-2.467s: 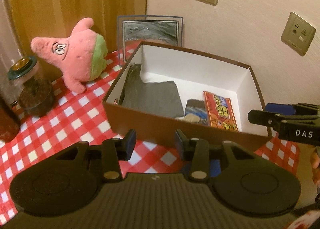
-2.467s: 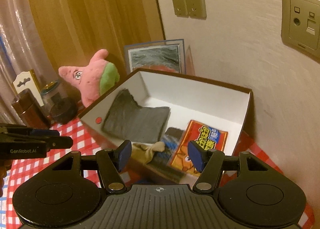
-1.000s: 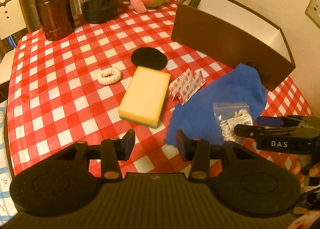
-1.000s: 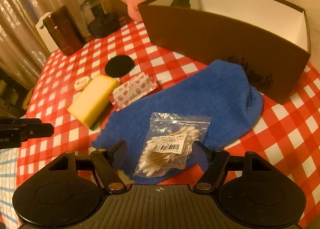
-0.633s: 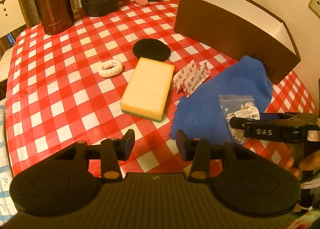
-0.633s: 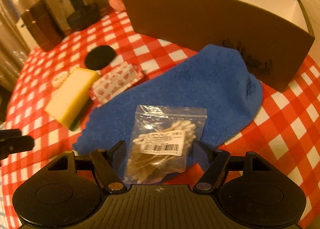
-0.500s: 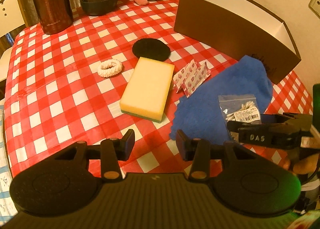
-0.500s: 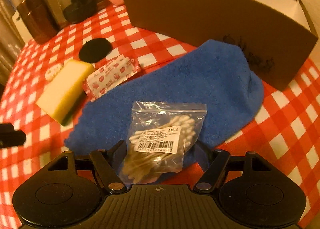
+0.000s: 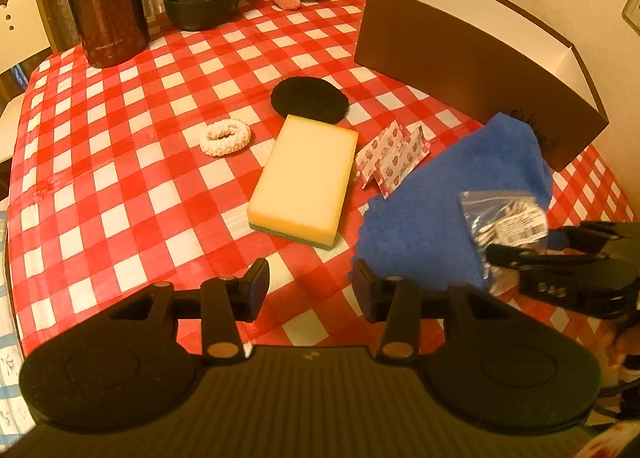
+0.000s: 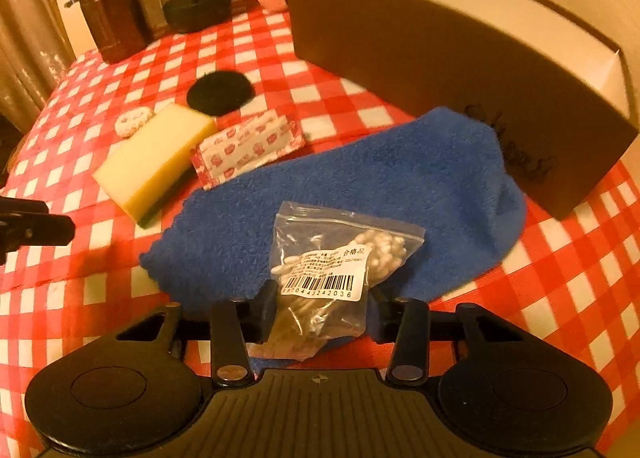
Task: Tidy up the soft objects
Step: 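Grasp the bagged cotton swabs with the right gripper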
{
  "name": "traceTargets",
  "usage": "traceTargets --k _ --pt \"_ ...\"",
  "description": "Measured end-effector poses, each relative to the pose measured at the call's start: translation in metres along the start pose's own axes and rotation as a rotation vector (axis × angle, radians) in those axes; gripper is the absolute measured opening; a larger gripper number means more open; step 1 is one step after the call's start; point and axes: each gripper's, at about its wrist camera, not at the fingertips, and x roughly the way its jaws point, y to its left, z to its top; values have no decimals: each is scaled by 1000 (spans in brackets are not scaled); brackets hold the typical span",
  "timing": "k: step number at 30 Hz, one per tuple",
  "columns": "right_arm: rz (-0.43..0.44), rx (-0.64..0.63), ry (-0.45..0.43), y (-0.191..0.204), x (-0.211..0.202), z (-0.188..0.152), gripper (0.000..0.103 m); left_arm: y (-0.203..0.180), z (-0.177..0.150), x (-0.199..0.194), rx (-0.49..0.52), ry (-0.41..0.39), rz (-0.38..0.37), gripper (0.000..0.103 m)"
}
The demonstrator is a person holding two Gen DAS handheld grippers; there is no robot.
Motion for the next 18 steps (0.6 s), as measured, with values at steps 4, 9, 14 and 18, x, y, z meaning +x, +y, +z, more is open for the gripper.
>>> traceTargets --k 4,9,14,18 --pt "2 8 -53 -4 -14 9 44 3 3 1 10 -14 8 50" --pt "9 35 -88 -12 -15 22 44 6 10 4 34 -39 12 50" --pt "18 64 -86 -21 -8 29 44 18 25 13 65 -82 53 51" --pt "26 69 -98 -22 -2 40 44 32 40 26 76 -102 84 51"
